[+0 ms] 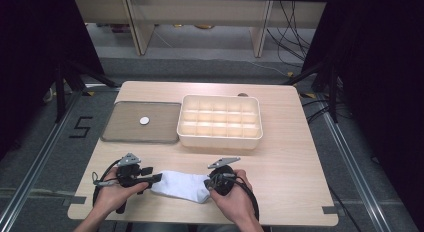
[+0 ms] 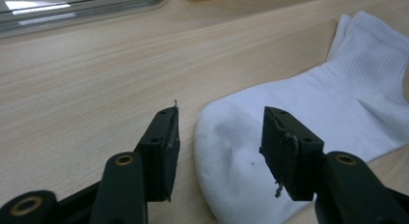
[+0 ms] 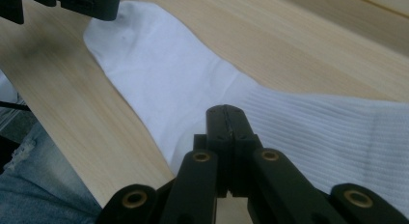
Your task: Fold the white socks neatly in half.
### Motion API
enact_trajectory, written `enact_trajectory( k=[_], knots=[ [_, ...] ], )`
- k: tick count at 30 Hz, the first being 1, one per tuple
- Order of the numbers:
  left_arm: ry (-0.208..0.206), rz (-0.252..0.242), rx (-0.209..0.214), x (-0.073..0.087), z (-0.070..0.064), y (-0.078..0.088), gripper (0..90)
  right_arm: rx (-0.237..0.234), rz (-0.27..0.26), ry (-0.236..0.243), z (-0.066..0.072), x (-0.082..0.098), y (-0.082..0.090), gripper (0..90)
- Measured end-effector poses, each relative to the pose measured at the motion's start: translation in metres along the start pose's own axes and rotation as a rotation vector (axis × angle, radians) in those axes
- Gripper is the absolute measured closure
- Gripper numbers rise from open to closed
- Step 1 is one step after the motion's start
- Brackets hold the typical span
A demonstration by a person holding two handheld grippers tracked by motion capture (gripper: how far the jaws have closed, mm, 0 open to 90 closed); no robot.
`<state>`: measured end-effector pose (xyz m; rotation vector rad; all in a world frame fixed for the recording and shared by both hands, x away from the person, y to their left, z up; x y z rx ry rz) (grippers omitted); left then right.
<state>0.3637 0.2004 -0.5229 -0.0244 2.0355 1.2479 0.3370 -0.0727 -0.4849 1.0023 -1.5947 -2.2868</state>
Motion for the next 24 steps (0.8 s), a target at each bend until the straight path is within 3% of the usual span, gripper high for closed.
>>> enact_trajectory(
  k=[3,4,6,10,11,13,14,16,18,22,24],
  knots=[
    [0.024,-0.001,0.008,0.001,-0.002,-0.003,48.4,-0.001,0.001,0.012,0.003,-0.003,-0.002,90.0],
    [-0.001,0.027,-0.004,0.003,0.0,-0.004,48.8,-0.016,0.009,0.021,0.008,-0.005,-0.004,90.0],
    [0.017,0.016,-0.002,0.004,-0.002,-0.006,49.3,-0.022,0.016,0.018,0.01,-0.006,-0.005,90.0],
    [0.009,0.073,-0.012,0.01,-0.002,-0.006,52.7,-0.036,0.027,0.043,0.017,-0.013,-0.01,89.4],
    [0.009,0.073,-0.012,0.01,-0.002,-0.006,53.2,-0.034,0.026,0.06,0.018,-0.015,-0.012,89.2],
    [0.016,0.071,-0.021,0.01,-0.003,-0.007,54.5,-0.04,0.034,0.048,0.02,-0.017,-0.013,89.0],
    [-0.007,0.082,-0.023,0.01,-0.003,-0.007,59.8,-0.036,0.036,0.066,0.023,-0.02,-0.013,88.5],
    [-0.009,0.078,-0.028,0.01,-0.003,-0.008,63.3,-0.036,0.037,0.062,0.025,-0.022,-0.014,88.2],
    [-0.009,0.083,-0.038,0.011,-0.005,-0.008,73.3,-0.045,0.037,0.07,0.029,-0.025,-0.015,87.3],
    [0.004,0.072,-0.008,0.013,-0.005,-0.009,79.9,-0.049,0.044,0.082,0.033,-0.027,-0.019,86.3],
    [0.005,0.072,-0.005,0.013,-0.005,-0.009,80.8,-0.043,0.061,0.06,0.034,-0.027,-0.019,86.0]
  ],
)
Point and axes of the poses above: each handheld gripper's, and its own axes: y roughly backward along the jaws, x roughly out of its underside, z roughly to its left, the point moved 3 cm from there along -y, roughly forward along the jaws, and after that the axes turned 11 degrees about z, right-handed, at the moved point
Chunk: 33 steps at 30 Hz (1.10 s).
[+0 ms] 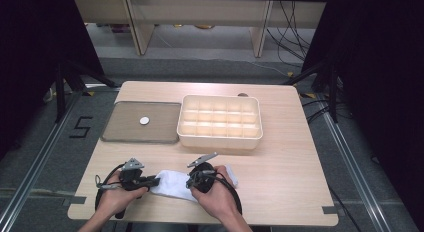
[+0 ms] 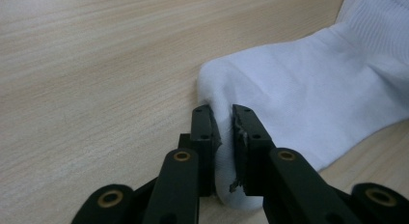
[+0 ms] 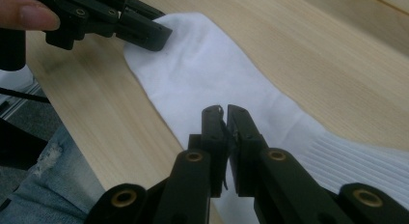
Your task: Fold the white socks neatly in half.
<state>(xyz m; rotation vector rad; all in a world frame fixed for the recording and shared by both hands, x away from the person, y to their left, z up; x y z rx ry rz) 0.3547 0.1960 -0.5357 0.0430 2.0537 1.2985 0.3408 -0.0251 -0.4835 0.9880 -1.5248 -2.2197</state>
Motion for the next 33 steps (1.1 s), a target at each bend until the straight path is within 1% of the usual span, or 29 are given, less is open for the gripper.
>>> enact_trajectory(
  k=[1,2,3,4,5,6,7,8,9,10,11,12,14,15,16,20,21,23,24,26,29,30,33],
  knots=[
    [0.002,-0.003,0.003,0.0,0.0,0.0,80.8,0.0,-0.012,0.022,-0.001,-0.001,-0.002,85.9],
    [0.009,-0.003,-0.004,0.0,0.0,0.001,81.2,-0.004,-0.009,0.028,-0.001,-0.002,-0.002,85.9],
    [0.023,0.005,0.03,-0.001,0.001,0.002,81.5,-0.012,0.007,0.005,0.001,-0.003,-0.004,86.0],
    [0.023,0.005,0.03,-0.001,0.001,0.002,81.5,-0.012,0.007,0.005,0.001,-0.003,-0.004,86.0],
    [0.039,-0.005,0.049,-0.002,0.0,0.004,81.5,-0.006,0.011,0.008,0.001,-0.004,-0.005,86.0],
    [0.045,-0.011,0.057,-0.003,0.0,0.006,81.5,-0.018,0.021,0.006,0.003,-0.004,-0.007,86.1],
    [0.056,-0.017,0.072,-0.004,-0.001,0.008,81.5,-0.013,0.022,0.016,0.002,-0.005,-0.009,86.2],
    [0.045,-0.009,0.078,-0.004,-0.001,0.01,81.4,-0.021,0.016,0.048,0.002,-0.007,-0.012,86.4],
    [0.057,-0.023,0.092,-0.005,-0.003,0.011,81.4,-0.023,0.043,0.002,0.005,-0.007,-0.013,86.6],
    [0.054,-0.023,0.093,-0.005,-0.003,0.011,81.4,-0.028,0.029,0.036,0.004,-0.009,-0.016,86.8],
    [0.049,-0.026,0.094,-0.006,-0.004,0.012,81.3,-0.029,0.046,0.018,0.005,-0.009,-0.017,87.3],
    [0.046,-0.027,0.095,-0.007,-0.006,0.014,81.3,-0.035,0.053,0.024,0.006,-0.011,-0.023,87.9],
    [0.041,-0.026,0.099,-0.008,-0.007,0.015,81.3,-0.037,0.062,0.02,0.006,-0.011,-0.024,88.1],
    [0.037,-0.03,0.101,-0.009,-0.007,0.016,81.3,-0.041,0.063,0.036,0.005,-0.012,-0.028,88.3],
    [0.033,-0.039,0.099,-0.01,-0.009,0.017,81.3,-0.051,0.078,0.021,0.006,-0.012,-0.033,88.4],
    [0.026,-0.047,0.111,-0.012,-0.012,0.02,81.3,-0.057,0.084,0.018,0.006,-0.014,-0.039,88.4],
    [0.027,-0.05,0.116,-0.012,-0.013,0.021,81.3,-0.057,0.084,0.018,0.006,-0.014,-0.039,88.4],
    [0.016,-0.045,0.125,-0.013,-0.015,0.023,81.3,-0.053,0.086,0.021,0.006,-0.015,-0.042,88.3],
    [0.019,-0.052,0.132,-0.014,-0.016,0.024,81.3,-0.061,0.089,0.023,0.006,-0.015,-0.044,88.3],
    [0.019,-0.059,0.14,-0.015,-0.018,0.025,81.3,-0.055,0.093,0.02,0.006,-0.015,-0.044,88.3],
    [0.007,-0.061,0.177,-0.018,-0.024,0.027,81.3,-0.061,0.091,0.019,0.007,-0.016,-0.047,88.3],
    [0.007,-0.061,0.177,-0.018,-0.024,0.027,81.3,-0.061,0.091,0.019,0.007,-0.016,-0.047,88.3],
    [0.004,-0.063,0.198,-0.021,-0.029,0.027,81.3,-0.067,0.091,0.013,0.007,-0.016,-0.048,88.4]
  ],
)
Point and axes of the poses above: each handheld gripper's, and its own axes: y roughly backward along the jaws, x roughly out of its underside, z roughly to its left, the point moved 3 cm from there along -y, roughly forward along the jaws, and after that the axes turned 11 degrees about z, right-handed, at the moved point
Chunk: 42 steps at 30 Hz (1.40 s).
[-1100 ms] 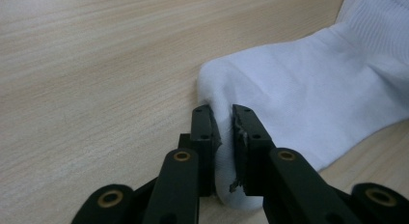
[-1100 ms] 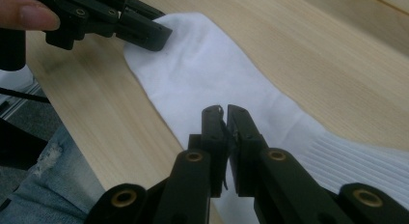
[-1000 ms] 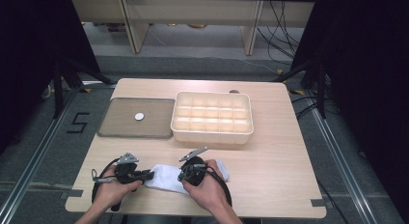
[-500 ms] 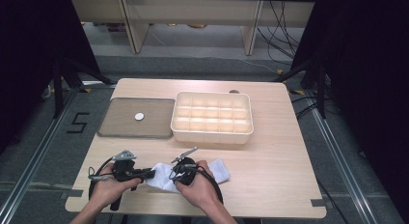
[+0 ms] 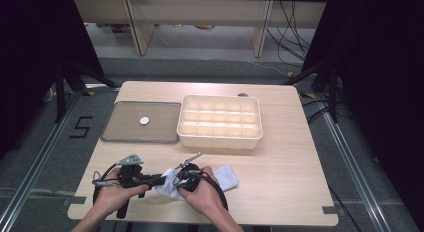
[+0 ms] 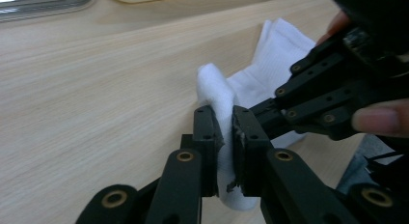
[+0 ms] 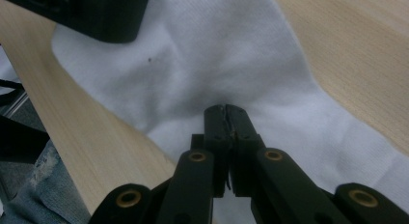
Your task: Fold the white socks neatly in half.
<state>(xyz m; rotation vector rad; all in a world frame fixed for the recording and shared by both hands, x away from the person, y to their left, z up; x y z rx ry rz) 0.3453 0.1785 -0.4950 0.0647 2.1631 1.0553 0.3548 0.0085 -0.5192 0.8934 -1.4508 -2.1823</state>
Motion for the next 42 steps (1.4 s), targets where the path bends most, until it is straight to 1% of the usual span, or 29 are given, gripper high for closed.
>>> enact_trajectory(
  k=[2,6,7,8,9,10,12,13,15,16,17,18,19,21,22,23,24,25,26,27,28,30,31,34,35,36,38,40,42],
  knots=[
    [-0.015,0.007,0.019,-0.003,-0.005,-0.001,81.3,-0.002,-0.001,0.002,-0.001,0.0,0.0,88.4],
    [-0.019,0.008,0.042,-0.006,-0.01,-0.004,81.3,-0.01,-0.003,-0.002,0.0,0.0,-0.001,88.5],
    [-0.025,0.016,0.043,-0.008,-0.013,-0.007,81.3,-0.009,-0.015,0.021,-0.002,-0.001,-0.003,88.6],
    [-0.025,0.016,0.043,-0.008,-0.013,-0.007,81.3,-0.009,-0.015,0.021,-0.002,-0.001,-0.003,88.6],
    [-0.028,0.017,0.035,-0.009,-0.014,-0.008,81.3,-0.013,-0.016,0.017,-0.002,-0.001,-0.003,88.6],
    [-0.026,0.02,0.05,-0.009,-0.015,-0.009,81.2,-0.025,-0.016,-0.003,0.0,0.0,-0.003,88.5],
    [-0.035,0.024,0.046,-0.01,-0.016,-0.011,81.3,-0.038,-0.019,-0.012,-0.002,0.0,-0.003,88.0],
    [-0.038,0.025,0.024,-0.011,-0.016,-0.011,81.3,-0.051,-0.017,-0.021,-0.002,0.001,-0.002,87.3],
    [-0.04,0.025,0.014,-0.011,-0.015,-0.01,81.2,-0.067,-0.05,-0.006,-0.008,0.0,0.006,86.4],
    [-0.036,0.02,0.016,-0.011,-0.015,-0.01,81.2,-0.067,-0.05,-0.006,-0.008,0.0,0.006,86.4],
    [-0.035,0.021,0.026,-0.01,-0.015,-0.011,81.3,-0.079,-0.084,-0.078,-0.015,0.0,0.025,88.4],
    [-0.032,0.023,0.025,-0.009,-0.014,-0.011,81.3,-0.079,-0.084,-0.078,-0.015,0.0,0.025,88.4],
    [-0.032,0.027,0.019,-0.009,-0.014,-0.011,81.2,-0.071,-0.094,-0.087,-0.019,0.001,0.032,89.0],
    [-0.034,0.03,0.016,-0.008,-0.013,-0.011,81.2,-0.023,-0.114,-0.113,-0.035,0.006,0.052,89.7],
    [-0.035,0.031,0.021,-0.008,-0.013,-0.011,81.2,0.024,-0.118,-0.13,-0.048,0.014,0.064,89.9],
    [-0.035,0.03,0.019,-0.008,-0.014,-0.011,81.2,0.024,-0.118,-0.13,-0.048,0.014,0.064,89.9],
    [-0.037,0.03,0.017,-0.008,-0.014,-0.011,81.2,0.048,-0.086,-0.168,-0.054,0.02,0.07,89.8],
    [-0.038,0.029,0.017,-0.008,-0.014,-0.012,81.2,0.065,-0.08,-0.166,-0.061,0.026,0.073,89.9],
    [-0.039,0.032,0.015,-0.008,-0.015,-0.013,81.2,0.082,-0.052,-0.191,-0.067,0.035,0.076,89.8],
    [-0.034,0.031,0.013,-0.009,-0.015,-0.013,81.2,0.077,-0.038,-0.205,-0.071,0.042,0.076,89.7],
    [-0.036,0.031,0.014,-0.009,-0.016,-0.014,81.2,0.107,-0.01,-0.249,-0.078,0.053,0.073,89.3],
    [-0.033,0.029,0.005,-0.01,-0.017,-0.016,81.2,0.107,-0.012,-0.252,-0.081,0.057,0.071,89.0],
    [-0.035,0.033,0.001,-0.011,-0.018,-0.017,81.1,0.101,-0.01,-0.257,-0.087,0.063,0.065,88.1],
    [-0.043,0.042,0.008,-0.012,-0.019,-0.019,81.1,0.1,0.005,-0.248,-0.088,0.067,0.058,87.7],
    [-0.043,0.042,-0.003,-0.012,-0.02,-0.019,81.1,0.096,0.002,-0.252,-0.087,0.066,0.055,87.8],
    [-0.05,0.049,0.007,-0.012,-0.02,-0.019,81.0,0.1,0.006,-0.269,-0.085,0.065,0.054,87.8],
    [-0.053,0.053,-0.01,-0.014,-0.022,-0.021,80.9,0.117,0.001,-0.246,-0.085,0.064,0.053,87.8],
    [-0.055,0.053,0.0,-0.014,-0.022,-0.022,80.9,0.109,-0.008,-0.256,-0.083,0.064,0.053,87.9],
    [-0.053,0.06,-0.012,-0.015,-0.023,-0.024,80.9,0.113,-0.008,-0.246,-0.084,0.064,0.052,87.9]
  ],
)
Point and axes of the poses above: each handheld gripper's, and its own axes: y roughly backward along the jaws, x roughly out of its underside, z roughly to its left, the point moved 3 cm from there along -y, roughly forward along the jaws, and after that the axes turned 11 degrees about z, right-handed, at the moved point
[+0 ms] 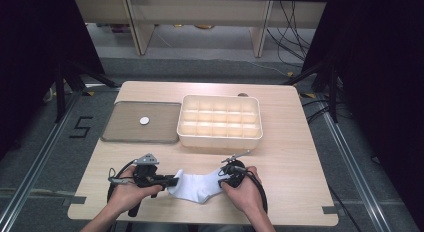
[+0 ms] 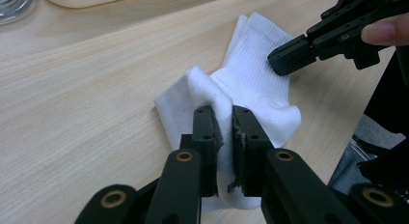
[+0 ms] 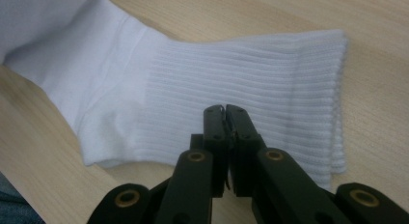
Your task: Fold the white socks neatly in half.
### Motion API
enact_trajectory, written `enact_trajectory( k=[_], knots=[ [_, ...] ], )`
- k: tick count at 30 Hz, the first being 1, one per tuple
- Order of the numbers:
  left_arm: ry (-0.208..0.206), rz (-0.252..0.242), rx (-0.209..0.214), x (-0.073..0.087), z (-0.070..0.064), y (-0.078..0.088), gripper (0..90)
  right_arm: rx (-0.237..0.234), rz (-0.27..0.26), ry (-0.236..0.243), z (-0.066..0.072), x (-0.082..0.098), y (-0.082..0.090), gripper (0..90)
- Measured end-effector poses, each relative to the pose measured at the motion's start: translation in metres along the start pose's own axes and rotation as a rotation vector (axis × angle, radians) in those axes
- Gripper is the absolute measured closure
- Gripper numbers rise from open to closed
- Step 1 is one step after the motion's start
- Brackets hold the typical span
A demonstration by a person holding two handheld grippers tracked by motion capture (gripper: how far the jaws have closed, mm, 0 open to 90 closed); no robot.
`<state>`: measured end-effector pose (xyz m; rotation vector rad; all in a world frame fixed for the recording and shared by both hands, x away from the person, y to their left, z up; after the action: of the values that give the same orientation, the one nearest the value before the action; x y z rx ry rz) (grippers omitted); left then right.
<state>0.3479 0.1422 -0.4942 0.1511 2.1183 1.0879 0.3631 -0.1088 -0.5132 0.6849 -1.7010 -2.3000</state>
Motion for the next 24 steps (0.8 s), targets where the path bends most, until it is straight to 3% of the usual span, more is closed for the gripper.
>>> enact_trajectory(
  k=[5,6,8,13,15,24],
  knots=[
    [-0.004,0.002,0.011,-0.002,-0.001,-0.004,80.9,0.027,0.005,0.0,-0.001,0.0,-0.002,87.9],
    [0.0,-0.005,0.017,-0.003,-0.001,-0.005,80.9,-0.005,-0.001,-0.011,0.003,0.0,-0.002,87.9],
    [0.001,-0.006,0.004,-0.004,-0.001,-0.005,80.9,-0.008,-0.002,-0.01,0.003,0.0,-0.002,87.9],
    [-0.008,0.0,0.02,-0.007,-0.001,-0.008,80.9,-0.033,0.001,-0.016,0.005,-0.001,-0.002,87.8],
    [0.001,-0.004,0.017,-0.007,-0.003,-0.011,80.8,-0.015,-0.003,-0.003,0.002,-0.002,-0.003,87.7],
    [-0.009,-0.004,0.021,-0.01,-0.008,-0.014,80.9,-0.032,-0.016,-0.016,0.004,-0.001,-0.004,87.9]
  ],
)
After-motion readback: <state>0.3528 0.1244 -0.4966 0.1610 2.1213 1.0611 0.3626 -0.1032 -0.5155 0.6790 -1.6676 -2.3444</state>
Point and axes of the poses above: each handheld gripper's, and its own axes: y roughly backward along the jaws, x roughly out of its underside, z roughly to its left, the point moved 3 cm from there along -y, roughly forward along the jaws, and after that the axes turned 11 degrees about z, right-handed, at the moved point
